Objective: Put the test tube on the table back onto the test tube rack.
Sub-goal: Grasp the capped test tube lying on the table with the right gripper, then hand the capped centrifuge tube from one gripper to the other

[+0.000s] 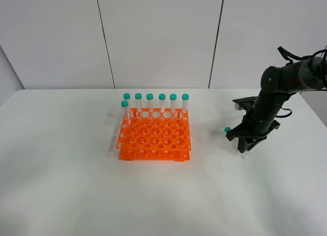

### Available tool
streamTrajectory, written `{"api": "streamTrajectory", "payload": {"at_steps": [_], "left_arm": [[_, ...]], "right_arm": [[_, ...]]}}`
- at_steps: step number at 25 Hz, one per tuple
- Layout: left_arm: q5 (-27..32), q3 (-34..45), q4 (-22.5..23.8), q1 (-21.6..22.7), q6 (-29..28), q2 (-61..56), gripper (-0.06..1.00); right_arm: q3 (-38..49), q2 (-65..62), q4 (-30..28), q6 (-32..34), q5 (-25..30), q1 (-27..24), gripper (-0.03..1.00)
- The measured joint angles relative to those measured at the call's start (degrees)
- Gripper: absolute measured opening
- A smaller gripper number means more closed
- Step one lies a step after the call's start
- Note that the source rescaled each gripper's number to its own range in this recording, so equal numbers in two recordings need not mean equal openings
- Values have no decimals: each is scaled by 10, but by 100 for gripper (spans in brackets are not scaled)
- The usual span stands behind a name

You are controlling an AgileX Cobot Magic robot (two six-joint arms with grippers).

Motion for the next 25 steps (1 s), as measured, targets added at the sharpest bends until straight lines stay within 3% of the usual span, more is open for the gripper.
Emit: {"api": "streamTrajectory", "payload": {"at_steps": [5,12,15,18,21,25], "left_arm": [[0,0,0,0,0,0,83],[0,0,0,0,1,0,83],[0,0,0,0,1,0,83],[0,0,0,0,1,0,83],[0,0,0,0,4,0,83],[0,0,0,0,5,0,83]], "right_arm": [[0,-79,16,-3,-34,0,2],[0,-177,68,-46,-40,16,2],[13,-206,30,-44,-59,61,2],[49,-233,-58,-13,-98,123,2],[110,-272,-120,13,-163,181,2],[225,-359,-127,11,-287,230,2]]}}
